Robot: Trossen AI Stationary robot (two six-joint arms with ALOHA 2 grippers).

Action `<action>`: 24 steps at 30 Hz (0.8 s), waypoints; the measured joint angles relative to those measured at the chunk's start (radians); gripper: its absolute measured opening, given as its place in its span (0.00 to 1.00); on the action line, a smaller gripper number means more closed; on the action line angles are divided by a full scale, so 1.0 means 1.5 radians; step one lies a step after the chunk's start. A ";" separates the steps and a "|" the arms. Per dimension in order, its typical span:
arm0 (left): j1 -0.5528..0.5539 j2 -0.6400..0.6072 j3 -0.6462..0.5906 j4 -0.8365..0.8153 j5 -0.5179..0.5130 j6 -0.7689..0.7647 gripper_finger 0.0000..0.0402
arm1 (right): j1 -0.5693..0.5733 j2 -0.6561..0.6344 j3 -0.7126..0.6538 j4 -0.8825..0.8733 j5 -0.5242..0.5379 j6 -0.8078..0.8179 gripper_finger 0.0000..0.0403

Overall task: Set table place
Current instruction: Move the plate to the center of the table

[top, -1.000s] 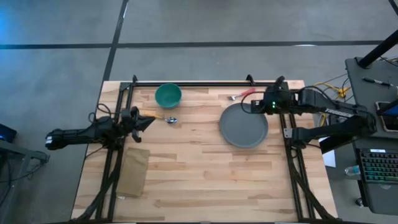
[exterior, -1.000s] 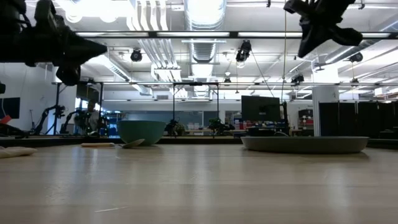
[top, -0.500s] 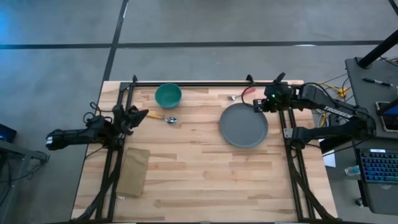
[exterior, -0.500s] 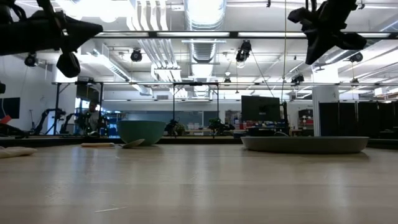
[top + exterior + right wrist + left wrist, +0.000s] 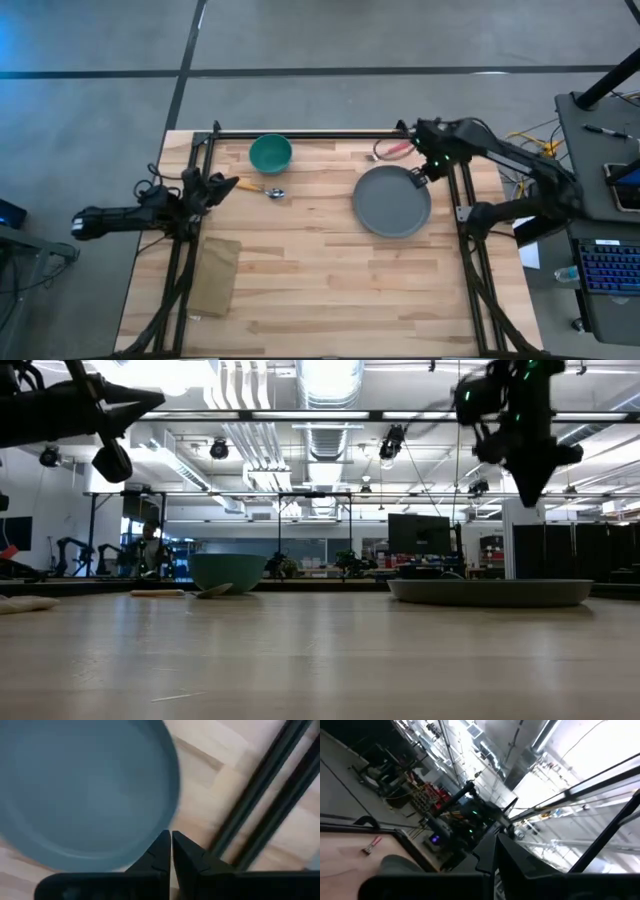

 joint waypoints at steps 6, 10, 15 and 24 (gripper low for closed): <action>0.000 0.039 0.000 0.000 0.009 -0.001 0.00 | -0.086 0.131 0.000 0.030 -0.044 -0.167 0.13; 0.000 0.059 0.000 0.002 0.011 -0.001 0.00 | -0.089 0.185 0.000 0.069 -0.064 -0.221 0.25; 0.000 0.075 0.001 0.004 0.010 -0.001 0.00 | -0.091 0.210 0.000 0.167 -0.056 -0.275 0.39; 0.000 0.091 0.001 0.003 0.009 -0.002 0.00 | -0.142 0.269 0.000 0.256 -0.023 -0.313 0.44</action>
